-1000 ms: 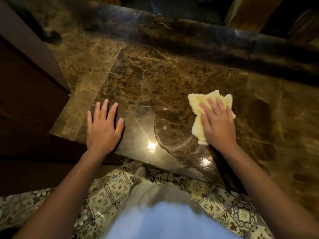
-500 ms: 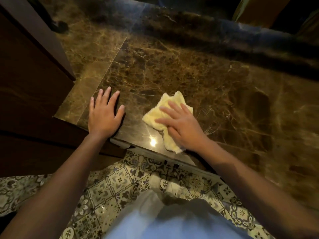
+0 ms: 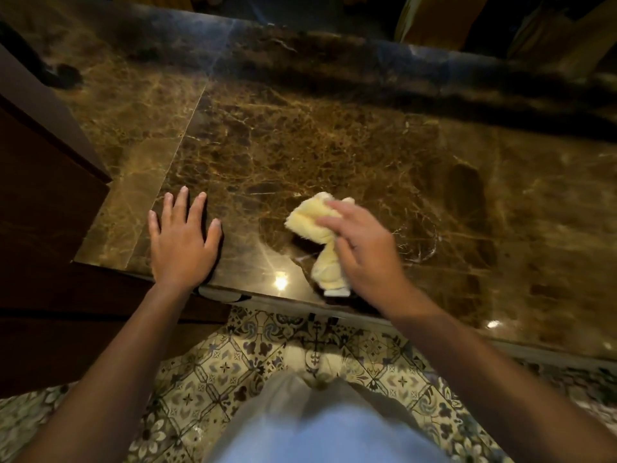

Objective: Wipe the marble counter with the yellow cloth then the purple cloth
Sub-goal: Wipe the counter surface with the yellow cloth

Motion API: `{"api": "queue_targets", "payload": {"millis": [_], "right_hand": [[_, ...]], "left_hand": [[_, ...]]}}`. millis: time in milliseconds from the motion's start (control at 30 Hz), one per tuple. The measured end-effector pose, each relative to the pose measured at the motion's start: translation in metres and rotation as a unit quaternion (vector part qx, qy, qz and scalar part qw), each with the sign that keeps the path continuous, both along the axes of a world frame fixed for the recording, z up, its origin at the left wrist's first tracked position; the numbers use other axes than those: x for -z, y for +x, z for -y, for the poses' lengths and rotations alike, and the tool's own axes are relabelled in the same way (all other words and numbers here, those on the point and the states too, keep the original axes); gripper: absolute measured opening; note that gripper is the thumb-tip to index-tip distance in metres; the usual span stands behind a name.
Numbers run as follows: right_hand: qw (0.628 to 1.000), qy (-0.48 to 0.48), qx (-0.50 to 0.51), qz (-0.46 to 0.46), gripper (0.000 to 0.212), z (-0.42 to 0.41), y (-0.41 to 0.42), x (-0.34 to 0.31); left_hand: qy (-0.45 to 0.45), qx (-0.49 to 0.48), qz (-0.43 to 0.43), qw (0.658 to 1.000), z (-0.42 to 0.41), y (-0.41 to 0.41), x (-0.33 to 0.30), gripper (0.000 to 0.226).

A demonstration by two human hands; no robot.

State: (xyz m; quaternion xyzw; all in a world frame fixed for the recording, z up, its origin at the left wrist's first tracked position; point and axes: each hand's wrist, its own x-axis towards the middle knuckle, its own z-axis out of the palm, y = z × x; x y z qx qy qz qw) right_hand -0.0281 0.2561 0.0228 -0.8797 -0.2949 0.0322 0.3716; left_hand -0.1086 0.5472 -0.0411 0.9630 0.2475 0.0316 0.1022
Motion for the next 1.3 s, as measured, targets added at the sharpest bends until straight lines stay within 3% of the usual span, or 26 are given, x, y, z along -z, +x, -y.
{"api": "queue_targets", "payload": {"millis": [100, 267, 367, 500, 600, 667, 800, 900, 967, 1200, 1300], "right_hand": [[0.993, -0.078, -0.071, 0.044, 0.038, -0.042, -0.043, 0.026], [0.974, -0.199, -0.045, 0.097, 0.048, -0.007, -0.043, 0.051], [0.961, -0.261, 0.053, 0.081, 0.048, 0.052, -0.014, 0.049], [0.914, -0.325, 0.238, 0.042, 0.055, 0.129, 0.027, 0.044], [0.885, -0.343, 0.314, -0.011, 0.065, 0.132, 0.048, 0.043], [0.905, -0.316, 0.283, -0.018, 0.063, 0.098, 0.05, 0.046], [0.957, -0.271, 0.094, 0.043, 0.054, 0.013, 0.006, 0.051], [0.958, -0.277, -0.032, 0.071, 0.05, -0.006, -0.039, 0.052], [0.953, -0.289, -0.043, 0.081, 0.051, 0.02, -0.046, 0.055], [0.922, -0.344, 0.177, 0.01, 0.061, 0.171, 0.016, 0.052], [0.895, -0.328, 0.299, -0.037, 0.065, 0.194, 0.063, 0.049]], "left_hand": [[0.0, -0.001, 0.004, 1.0, -0.001, 0.0, 0.0, 0.063], [0.013, 0.006, 0.002, 1.0, -0.001, 0.001, 0.005, 0.06], [0.017, 0.008, 0.008, 1.0, 0.0, 0.002, 0.006, 0.06], [0.014, 0.016, 0.007, 1.0, 0.001, 0.002, 0.004, 0.068], [0.017, 0.025, 0.007, 1.0, 0.002, 0.001, 0.003, 0.07], [0.021, 0.028, 0.007, 0.999, 0.002, -0.001, 0.002, 0.068], [0.021, 0.036, 0.01, 0.999, 0.004, 0.001, 0.002, 0.058], [0.018, 0.029, 0.01, 0.999, 0.012, 0.005, 0.003, 0.056], [0.013, 0.018, 0.007, 1.0, 0.016, 0.007, 0.002, 0.057], [0.019, 0.041, 0.02, 0.999, 0.035, 0.013, 0.002, 0.056], [0.013, 0.037, 0.02, 0.999, 0.039, 0.014, 0.001, 0.057]]}}
